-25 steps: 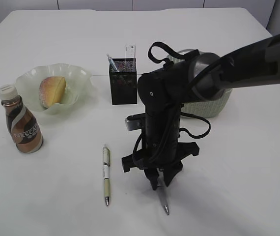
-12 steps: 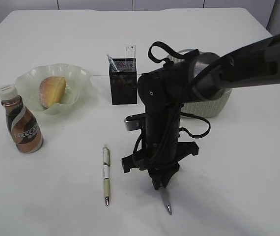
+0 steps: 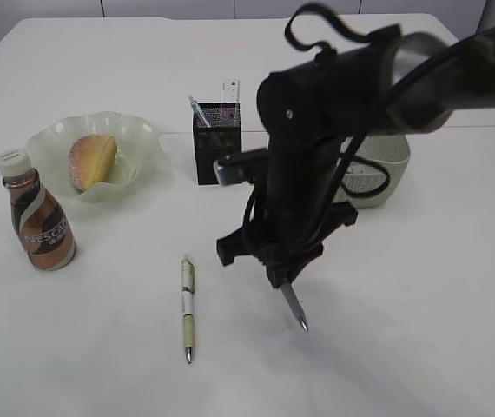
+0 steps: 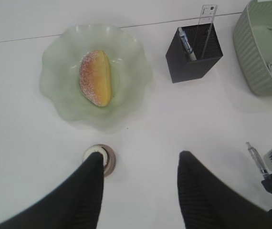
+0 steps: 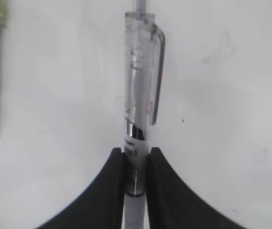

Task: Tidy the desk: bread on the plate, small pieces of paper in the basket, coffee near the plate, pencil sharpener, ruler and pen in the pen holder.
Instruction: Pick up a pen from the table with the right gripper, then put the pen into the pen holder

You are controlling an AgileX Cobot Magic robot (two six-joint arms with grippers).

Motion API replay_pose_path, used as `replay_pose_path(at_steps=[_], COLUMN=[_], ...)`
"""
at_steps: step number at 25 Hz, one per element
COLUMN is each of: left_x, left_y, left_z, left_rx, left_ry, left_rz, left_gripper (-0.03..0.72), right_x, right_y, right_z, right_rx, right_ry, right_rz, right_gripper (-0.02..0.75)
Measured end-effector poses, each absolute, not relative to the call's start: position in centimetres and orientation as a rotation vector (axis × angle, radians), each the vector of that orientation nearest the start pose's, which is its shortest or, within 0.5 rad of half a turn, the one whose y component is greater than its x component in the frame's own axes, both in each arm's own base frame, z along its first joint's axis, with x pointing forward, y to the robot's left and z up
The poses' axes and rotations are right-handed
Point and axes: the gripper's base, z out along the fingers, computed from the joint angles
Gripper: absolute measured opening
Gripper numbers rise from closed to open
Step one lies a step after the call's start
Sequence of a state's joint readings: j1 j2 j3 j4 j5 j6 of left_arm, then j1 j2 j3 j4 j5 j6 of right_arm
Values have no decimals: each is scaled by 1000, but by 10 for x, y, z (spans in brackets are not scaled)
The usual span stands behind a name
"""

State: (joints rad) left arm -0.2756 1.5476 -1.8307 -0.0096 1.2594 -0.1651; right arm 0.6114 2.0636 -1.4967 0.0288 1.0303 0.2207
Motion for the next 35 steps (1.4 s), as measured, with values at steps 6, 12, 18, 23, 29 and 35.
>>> replay_pose_path(at_steps=[6, 12, 18, 23, 29, 35], left_x=[302, 302, 302, 302, 301, 301], left_y=[-90, -91, -91, -93, -94, -94], left_z=[447, 447, 446, 446, 446, 446], left_rx=[139, 139, 139, 140, 141, 141], left_ry=[2472, 2473, 2475, 2478, 2479, 2479], left_rz=[-261, -269, -274, -305, -322, -322], left_gripper=[370, 370, 370, 370, 370, 370], right_x=[307, 256, 218, 217, 233, 276], right_y=[214, 178, 152, 154, 169, 201], right_z=[232, 241, 214, 214, 248, 277], right_rx=[-609, -588, -616, -664, -645, -683], right_ry=[2675, 2362, 2201, 2084, 1804, 1618], right_rz=[206, 312, 353, 368, 444, 406], right_gripper=[76, 76, 76, 76, 76, 76])
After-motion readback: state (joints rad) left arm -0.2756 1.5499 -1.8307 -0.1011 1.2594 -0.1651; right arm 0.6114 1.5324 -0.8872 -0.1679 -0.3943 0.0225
